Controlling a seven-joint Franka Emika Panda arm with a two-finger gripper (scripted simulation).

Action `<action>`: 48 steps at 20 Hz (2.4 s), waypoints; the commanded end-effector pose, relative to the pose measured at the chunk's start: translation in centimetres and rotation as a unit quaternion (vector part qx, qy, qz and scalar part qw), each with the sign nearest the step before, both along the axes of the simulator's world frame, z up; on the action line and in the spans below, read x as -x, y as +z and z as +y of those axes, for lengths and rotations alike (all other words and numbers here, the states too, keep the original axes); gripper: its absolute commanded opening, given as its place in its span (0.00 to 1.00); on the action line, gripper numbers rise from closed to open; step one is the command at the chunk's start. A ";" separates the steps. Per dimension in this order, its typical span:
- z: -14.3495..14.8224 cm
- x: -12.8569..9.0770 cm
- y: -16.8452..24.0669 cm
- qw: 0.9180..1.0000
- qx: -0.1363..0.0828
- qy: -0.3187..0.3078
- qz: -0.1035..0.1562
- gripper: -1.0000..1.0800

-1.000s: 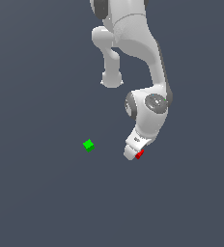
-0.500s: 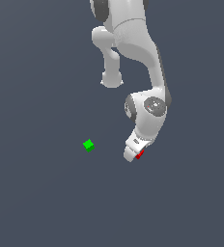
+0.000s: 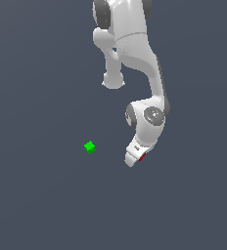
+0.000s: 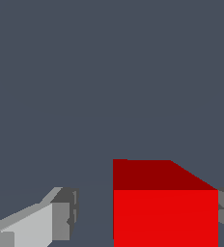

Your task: Stack the red cube on top of the green cube.

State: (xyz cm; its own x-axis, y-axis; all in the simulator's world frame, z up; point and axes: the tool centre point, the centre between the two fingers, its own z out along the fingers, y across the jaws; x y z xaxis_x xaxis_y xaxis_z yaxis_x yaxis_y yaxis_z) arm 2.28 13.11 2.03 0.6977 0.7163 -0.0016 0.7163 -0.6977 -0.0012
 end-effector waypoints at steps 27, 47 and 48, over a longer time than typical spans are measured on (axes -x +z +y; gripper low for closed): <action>0.0 0.1 7.3 1.000 0.000 0.000 -0.001 0.00; -4.2 0.7 8.9 1.000 0.000 0.000 -0.001 0.00; -5.1 0.9 8.7 1.000 0.000 0.000 -0.001 0.00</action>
State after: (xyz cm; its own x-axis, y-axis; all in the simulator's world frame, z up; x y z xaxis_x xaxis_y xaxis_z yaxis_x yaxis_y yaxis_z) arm 1.63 9.35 10.96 0.6967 0.7173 0.0006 0.7173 -0.6967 0.0000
